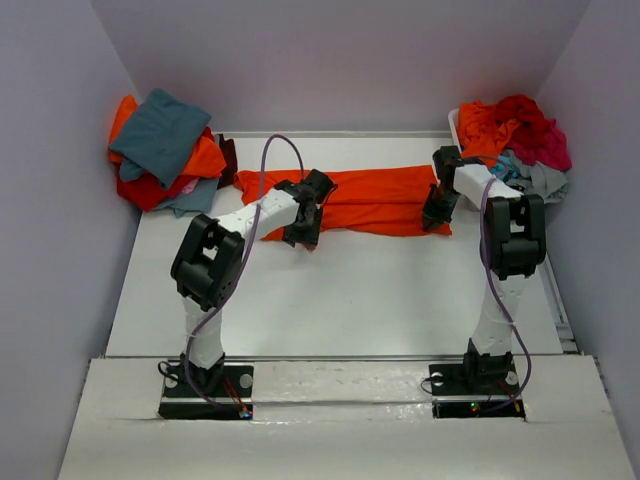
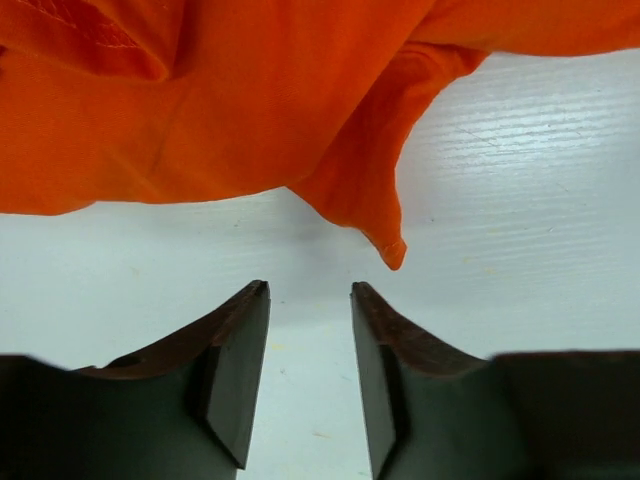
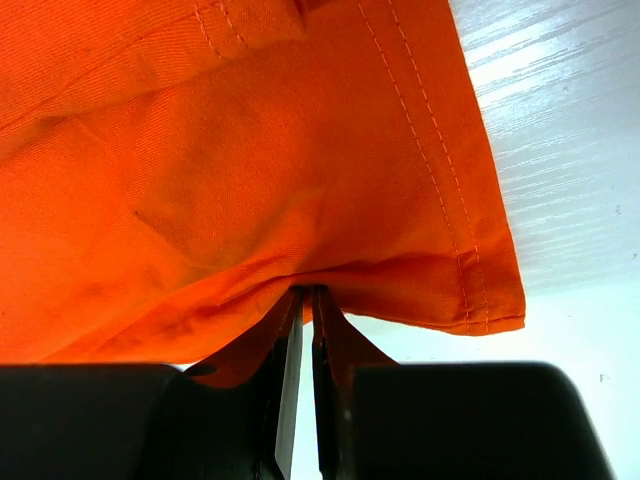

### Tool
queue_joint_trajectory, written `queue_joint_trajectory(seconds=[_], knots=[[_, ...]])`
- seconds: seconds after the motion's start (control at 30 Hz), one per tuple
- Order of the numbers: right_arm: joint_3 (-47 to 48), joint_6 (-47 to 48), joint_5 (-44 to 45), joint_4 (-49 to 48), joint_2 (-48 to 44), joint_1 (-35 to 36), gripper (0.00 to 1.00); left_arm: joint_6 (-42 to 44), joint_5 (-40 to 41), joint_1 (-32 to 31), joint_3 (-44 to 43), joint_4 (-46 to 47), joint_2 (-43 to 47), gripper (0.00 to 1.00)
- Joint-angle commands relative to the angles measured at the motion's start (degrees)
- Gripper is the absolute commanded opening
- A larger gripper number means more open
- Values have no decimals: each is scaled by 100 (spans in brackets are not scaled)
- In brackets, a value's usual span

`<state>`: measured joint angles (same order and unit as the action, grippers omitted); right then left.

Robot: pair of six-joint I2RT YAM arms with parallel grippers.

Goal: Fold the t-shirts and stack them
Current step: Fold the flattened tshirt in 1/3 of the way

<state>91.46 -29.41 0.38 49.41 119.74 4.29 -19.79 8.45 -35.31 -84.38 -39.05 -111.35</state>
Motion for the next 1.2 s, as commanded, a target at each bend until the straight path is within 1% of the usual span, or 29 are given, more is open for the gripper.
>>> queue_joint_trajectory(seconds=[0.0, 0.03, 0.17, 0.27, 0.33, 0.43, 0.6, 0.7, 0.83, 1.03, 1.1, 1.13, 1.17], knots=[[267, -39, 6, -10, 111, 19, 15, 37, -18, -64, 27, 108, 307, 58], [276, -47, 14, 16, 111, 19, 15, 72, -53, -64, -34, 108, 246, 60], [320, -65, 6, 69, 58, 19, 15, 151, -72, -125, -245, 117, 88, 63], [381, -65, 14, 113, 32, 19, 15, 177, -71, -125, -325, 108, -79, 63], [425, -65, -222, 174, 32, 19, 15, 186, -98, -125, -369, 152, -150, 63], [460, -74, -328, 227, -56, 19, 15, 221, -142, -178, -448, 222, -273, 62], [495, -48, -338, 306, -337, 19, 15, 230, -159, -178, -641, 240, -554, 62], [504, -12, -285, 350, -355, 19, 15, 239, -159, -178, -711, 240, -686, 61], [478, -30, -302, 324, -294, 19, 15, 248, -124, -178, -791, 231, -783, 55], [381, -21, -241, 245, -259, 19, 15, 221, -98, -178, -668, 248, -757, 36], [303, -21, -240, 219, -223, 19, 15, 221, -71, -178, -633, 248, -695, 32], [276, -30, -258, 201, -223, 19, 15, 204, -28, -178, -589, 231, -678, 25], [206, -39, -267, 166, -223, 19, 15, 204, -1, -178, -571, 222, -634, 24]])
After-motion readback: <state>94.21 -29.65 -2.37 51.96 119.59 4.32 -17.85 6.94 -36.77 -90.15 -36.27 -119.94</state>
